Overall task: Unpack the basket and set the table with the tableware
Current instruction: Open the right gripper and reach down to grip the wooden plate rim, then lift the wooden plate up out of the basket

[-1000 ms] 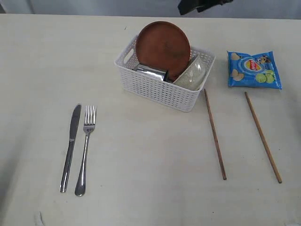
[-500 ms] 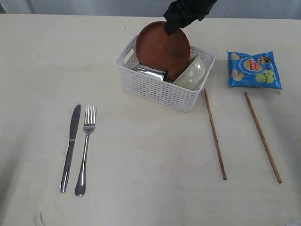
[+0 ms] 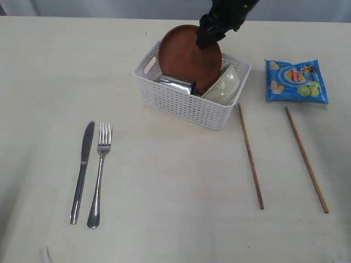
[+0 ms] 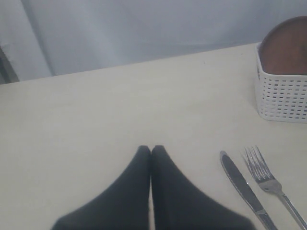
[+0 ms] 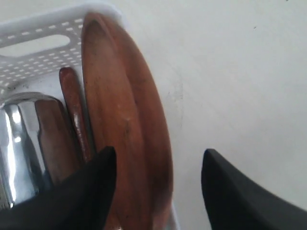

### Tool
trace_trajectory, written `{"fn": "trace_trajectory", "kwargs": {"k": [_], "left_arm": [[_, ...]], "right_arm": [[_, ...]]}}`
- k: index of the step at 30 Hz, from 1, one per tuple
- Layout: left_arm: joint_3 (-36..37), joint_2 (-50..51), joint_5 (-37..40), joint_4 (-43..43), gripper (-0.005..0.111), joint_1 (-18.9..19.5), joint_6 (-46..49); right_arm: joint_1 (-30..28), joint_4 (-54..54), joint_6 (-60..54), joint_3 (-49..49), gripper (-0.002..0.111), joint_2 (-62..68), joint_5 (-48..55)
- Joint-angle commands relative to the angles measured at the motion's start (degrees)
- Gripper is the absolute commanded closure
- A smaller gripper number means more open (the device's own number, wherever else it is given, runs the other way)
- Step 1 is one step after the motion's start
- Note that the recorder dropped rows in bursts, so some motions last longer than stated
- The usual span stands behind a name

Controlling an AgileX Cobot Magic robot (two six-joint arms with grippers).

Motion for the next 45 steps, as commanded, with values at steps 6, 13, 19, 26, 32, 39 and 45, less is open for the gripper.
{"fn": "trace_trajectory", "kwargs": {"k": [6, 13, 19, 26, 32, 39, 45], "left_arm": [[0.13, -0.19, -0.43, -0.10, 0.107, 0.14, -0.02], [0.13, -0.19, -0.43, -0.10, 0.107, 0.14, -0.02], [0.13, -0.19, -0.43, -0.10, 0.107, 0.14, -0.02], [0.13, -0.19, -0.43, -0.10, 0.107, 0.14, -0.02], [0.13, -0.19, -0.43, -0.10, 0.107, 0.14, -0.02], [0.13, -0.19, -0.43, -0.10, 0.107, 0.14, -0.02], [0.13, -0.19, -0.43, -0.10, 0.107, 0.14, -0.02]], "right_arm": [[0.13, -0.23, -1.28, -0.38, 0.077, 0.59, -0.70], [0.13, -0.23, -1.96, -0.38, 0.109, 0.59, -0.70], [0.13, -0.23, -2.30, -0.38, 0.109, -0.89, -1.45], [0.13, -0.48, -2.29, -0.38, 0.109, -5.24, -5.32], [0.13, -0.48, -0.87, -0.38, 0.109, -9.04, -6.15], [0.13, 2.05, 4.00, -0.38, 0.109, -15.32, -6.36], [-0.85, 1.89, 13.93, -0.38, 0.109, -20.73, -1.61]]}}
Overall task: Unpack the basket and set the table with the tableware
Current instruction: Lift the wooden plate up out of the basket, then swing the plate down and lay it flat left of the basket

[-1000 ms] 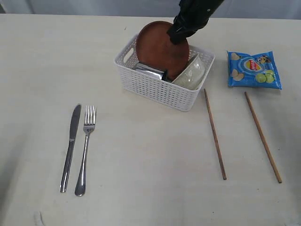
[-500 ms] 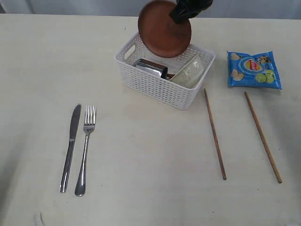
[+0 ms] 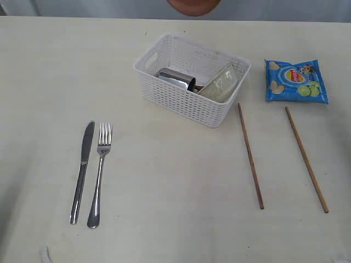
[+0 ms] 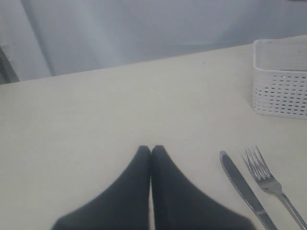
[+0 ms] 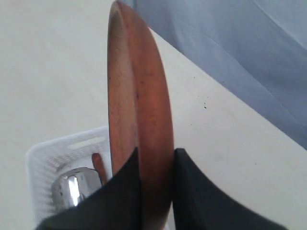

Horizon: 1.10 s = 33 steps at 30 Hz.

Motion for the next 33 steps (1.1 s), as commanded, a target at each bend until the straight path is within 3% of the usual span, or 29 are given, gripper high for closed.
{"fn": "trace_trajectory", "kwargs": {"k": [1, 7, 12, 18, 22, 28, 33], "left_arm": [[0.13, -0.19, -0.43, -0.10, 0.107, 0.14, -0.02], [0.13, -0.19, -0.43, -0.10, 0.107, 0.14, -0.02], [0.13, -0.19, -0.43, -0.10, 0.107, 0.14, -0.02], [0.13, -0.19, -0.43, -0.10, 0.107, 0.14, -0.02], [0.13, -0.19, -0.43, -0.10, 0.107, 0.14, -0.02], [0.13, -0.19, -0.43, -0.10, 0.107, 0.14, -0.02], [0.13, -0.19, -0.43, -0.10, 0.107, 0.14, -0.02]], "right_arm": [[-1.34, 0.73, 7.45, -0.38, 0.109, -4.45, 4.55], [-1.67, 4.38, 10.72, 2.23, 0.109, -9.33, 14.90], [-1.67, 8.88, 12.89, 10.32, 0.109, -16.53, 16.44], [-1.67, 15.65, 13.64, 26.77, 0.109, -24.49, 17.79], [-1.67, 27.63, 9.65, 40.89, 0.109, -28.16, 15.78], [-1.67, 35.08, 4.82, 58.21, 0.109, -27.55, 11.84], [-1.67, 37.80, 2.32, 65.79, 0.109, -24.55, 7.96]]}}
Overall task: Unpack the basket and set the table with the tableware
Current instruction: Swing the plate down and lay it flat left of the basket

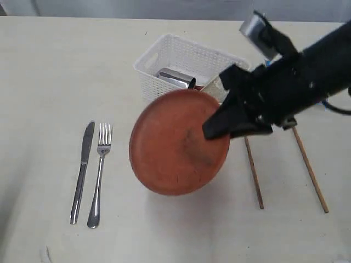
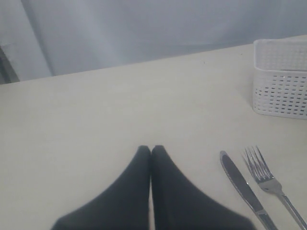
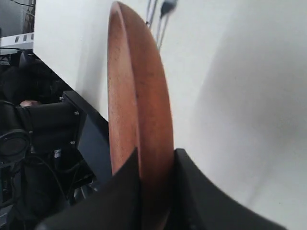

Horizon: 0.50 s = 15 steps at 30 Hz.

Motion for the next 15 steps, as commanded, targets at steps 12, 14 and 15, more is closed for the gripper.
{"fn": "trace_trajectory", "kwargs": {"k": [12, 14, 15], "left_arm": [[0.13, -0.19, -0.43, -0.10, 0.107, 0.14, -0.02], [0.13, -0.19, -0.43, -0.10, 0.107, 0.14, -0.02], [0.13, -0.19, -0.43, -0.10, 0.107, 0.14, -0.02]], "right_arm": [[-0.22, 23.30, -16.05, 2.76, 0.109, 21.80, -15.17], [-0.22, 23.52, -16.05, -0.85, 0.109, 24.75, -15.25], [-0.22, 23.91, -16.05, -2.53, 0.109, 25.93, -15.25]]}}
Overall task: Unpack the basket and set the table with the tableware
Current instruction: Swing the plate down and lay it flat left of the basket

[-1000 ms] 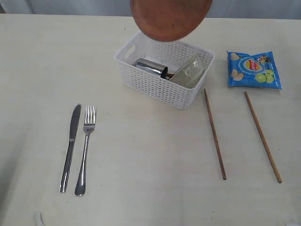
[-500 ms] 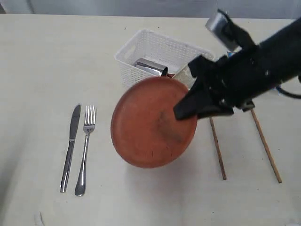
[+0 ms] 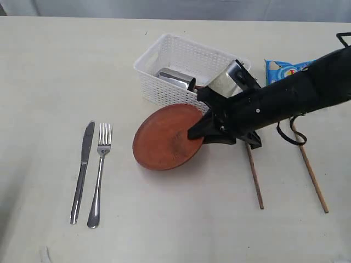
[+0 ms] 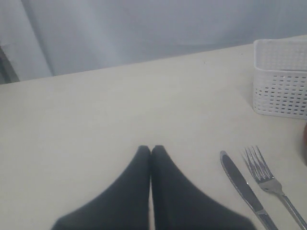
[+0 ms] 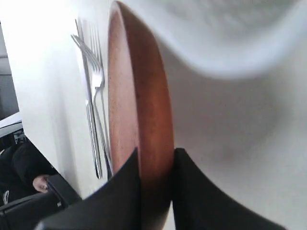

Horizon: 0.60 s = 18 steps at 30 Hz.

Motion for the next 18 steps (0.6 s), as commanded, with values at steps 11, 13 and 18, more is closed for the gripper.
{"fn": "trace_trajectory", "kwargs": {"k": [11, 13, 18], "left_arm": [[0.13, -0.19, -0.43, -0.10, 0.107, 0.14, -0.02], [0.13, -0.19, -0.43, -0.10, 0.107, 0.14, -0.02], [0.13, -0.19, -0.43, -0.10, 0.107, 0.14, -0.02]], "right_arm": [[-0.22, 7.91, -1.26, -13.13, 0.109, 10.11, -7.59], [0.01, 10.13, -1.26, -13.63, 0.109, 10.33, -7.73], [0.29, 12.75, -2.98, -13.63, 0.109, 10.33, -9.75]]}}
